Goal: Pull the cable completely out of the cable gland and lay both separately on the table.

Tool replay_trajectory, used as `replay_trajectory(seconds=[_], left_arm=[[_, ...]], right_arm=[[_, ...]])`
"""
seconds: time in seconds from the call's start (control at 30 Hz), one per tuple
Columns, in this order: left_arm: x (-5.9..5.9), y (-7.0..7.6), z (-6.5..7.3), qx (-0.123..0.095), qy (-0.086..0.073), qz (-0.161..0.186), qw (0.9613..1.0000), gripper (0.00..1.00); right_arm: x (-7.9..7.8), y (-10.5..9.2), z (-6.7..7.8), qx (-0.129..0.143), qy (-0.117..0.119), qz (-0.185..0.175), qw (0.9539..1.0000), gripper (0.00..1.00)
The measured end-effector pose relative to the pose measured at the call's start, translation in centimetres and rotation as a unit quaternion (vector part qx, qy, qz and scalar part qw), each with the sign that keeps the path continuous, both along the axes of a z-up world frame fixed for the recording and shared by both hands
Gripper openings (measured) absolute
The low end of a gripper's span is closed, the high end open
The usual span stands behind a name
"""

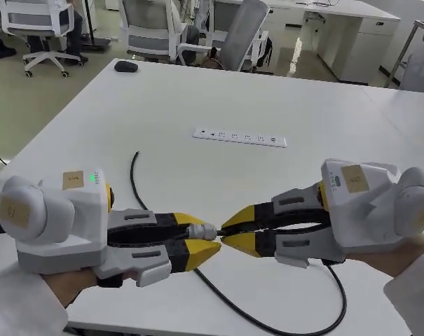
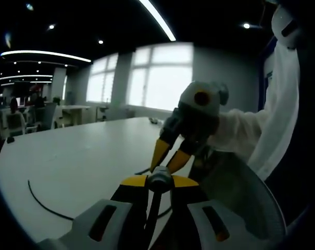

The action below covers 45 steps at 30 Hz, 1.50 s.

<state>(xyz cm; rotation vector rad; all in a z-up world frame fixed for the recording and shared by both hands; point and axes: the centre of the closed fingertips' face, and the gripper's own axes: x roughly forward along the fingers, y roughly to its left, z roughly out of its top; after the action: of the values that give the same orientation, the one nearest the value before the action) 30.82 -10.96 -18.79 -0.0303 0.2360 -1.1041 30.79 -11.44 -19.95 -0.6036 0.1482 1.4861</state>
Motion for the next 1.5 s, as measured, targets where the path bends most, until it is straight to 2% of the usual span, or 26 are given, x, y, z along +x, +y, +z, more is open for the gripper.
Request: replay_trajectory(seconds=[0.27,0.57,0.83,1.0,1.2,1.23,1.33,1.43,1.5], left_arm=[[0.1,0.1,-0.1,0.003,0.001,0.004,1.0,0.17],[0.1,0.0,-0.2,0.004,0.002,0.003,1.0,0.17],[0.1,0.0,-0.2,0.004,0.003,0.003,1.0,0.17],[-0.1,-0.2,-0.3,0.01,0.003,0.0,0.9999,0.17],[-0.2,-0.3,-0.4,0.012,0.002,-0.003,0.9999,0.17],[-0.3,-0.3,-0.3,0.008,0.004,-0.006,0.9999,0.17],[-0.3,-0.4,-0.3,0.008,0.003,-0.006,0.9999,0.17],[-0.3,-0.4,-0.3,0.01,0.002,-0.006,0.9999,0.17],[-0.3,-0.3,-0.3,0.009,0.001,-0.006,0.9999,0.17]], right_arm=[[0.9,-1.8,-1.0,-0.002,0.017,-0.03,0.9994,0.05],[1.4,-3.5,-1.9,-0.009,0.026,-0.059,0.9979,0.05],[1.5,-4.0,-2.0,-0.006,0.03,-0.071,0.997,0.05],[1.3,-4.0,-2.4,-0.014,0.031,-0.07,0.997,0.05],[1.1,-3.9,-2.7,-0.019,0.044,-0.068,0.9965,0.06],[0.9,-3.7,-2.6,-0.021,0.055,-0.064,0.9962,0.07],[0.8,-2.9,-1.8,-0.009,0.047,-0.059,0.9971,0.16],[0.4,-1.8,-0.5,0.01,0.039,-0.04,0.9984,0.16],[0.3,-1.2,0.0,0.011,0.032,-0.033,0.9989,0.17]])
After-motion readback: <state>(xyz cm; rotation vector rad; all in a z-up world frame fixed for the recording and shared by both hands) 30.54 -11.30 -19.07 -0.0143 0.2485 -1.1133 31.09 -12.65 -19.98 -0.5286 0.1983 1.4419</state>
